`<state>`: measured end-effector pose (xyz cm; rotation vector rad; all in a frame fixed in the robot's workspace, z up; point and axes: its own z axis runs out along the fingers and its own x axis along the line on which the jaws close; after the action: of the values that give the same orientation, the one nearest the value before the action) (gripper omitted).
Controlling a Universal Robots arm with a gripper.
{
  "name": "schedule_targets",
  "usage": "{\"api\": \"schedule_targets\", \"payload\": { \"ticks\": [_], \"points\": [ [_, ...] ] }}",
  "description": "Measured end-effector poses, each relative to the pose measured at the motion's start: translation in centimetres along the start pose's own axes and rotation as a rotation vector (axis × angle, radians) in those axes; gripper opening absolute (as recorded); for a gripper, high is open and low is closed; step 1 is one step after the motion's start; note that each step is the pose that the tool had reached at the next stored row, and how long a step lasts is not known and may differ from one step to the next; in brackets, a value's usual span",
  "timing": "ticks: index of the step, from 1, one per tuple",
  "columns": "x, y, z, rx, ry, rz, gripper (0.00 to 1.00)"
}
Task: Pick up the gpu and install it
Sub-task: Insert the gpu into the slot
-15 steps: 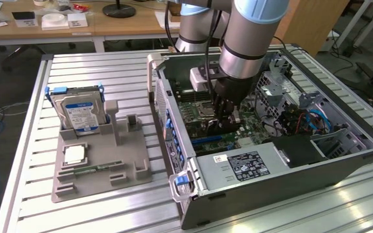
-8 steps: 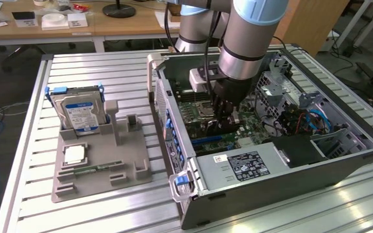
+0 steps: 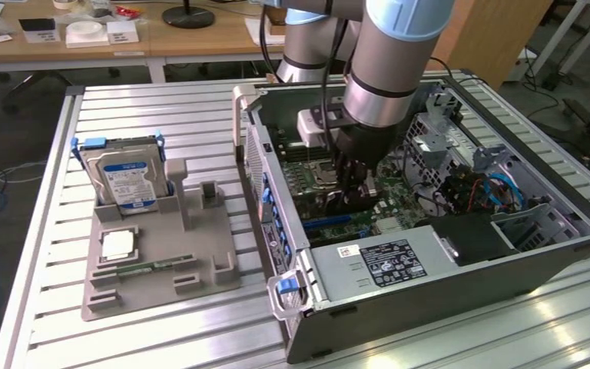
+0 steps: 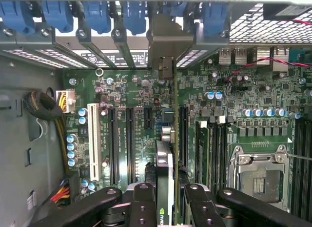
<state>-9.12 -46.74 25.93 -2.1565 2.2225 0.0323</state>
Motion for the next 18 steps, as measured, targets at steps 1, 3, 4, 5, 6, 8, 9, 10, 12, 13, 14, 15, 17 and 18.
{"api": "schedule_targets", "payload": {
  "ticks": [1, 3, 4, 5, 6, 8, 9, 10, 12, 13, 14, 15, 17, 18],
  "points": [
    [0.01, 0.08, 0.03, -0.0001, 0.0002, 0.0, 0.27],
    [0.01, 0.15, 0.05, -0.0001, 0.0002, 0.0, 0.27],
    [0.01, 0.15, 0.09, -0.0001, 0.0002, 0.0, 0.27],
    [0.01, 0.16, 0.21, 0.0, -0.0002, 0.0, 0.27],
    [0.02, 0.16, 0.32, 0.0, -0.0001, 0.0, 0.27],
    [0.02, 0.17, 0.37, -0.0001, 0.0002, 0.0, 0.27],
    [0.02, 0.17, 0.38, -0.0002, 0.0003, 0.0, 0.27],
    [0.02, 0.2, 0.4, -0.0002, 0.0003, 0.0, 0.27],
    [0.03, 0.29, 0.47, 0.0, 0.0, 0.0, 0.27],
    [0.03, 0.29, 0.47, -0.0001, 0.0002, 0.0, 0.27],
    [0.03, 0.29, 0.48, -0.0002, 0.0004, 0.0, 0.27],
    [0.03, 0.29, 0.54, 0.0, -0.0001, 0.0, 0.27],
    [0.04, 0.31, 0.78, 0.0, -0.0001, 0.0, 0.27],
    [0.05, 0.32, 0.82, -0.0001, 0.0002, 0.0, 0.27]
  ]
}}
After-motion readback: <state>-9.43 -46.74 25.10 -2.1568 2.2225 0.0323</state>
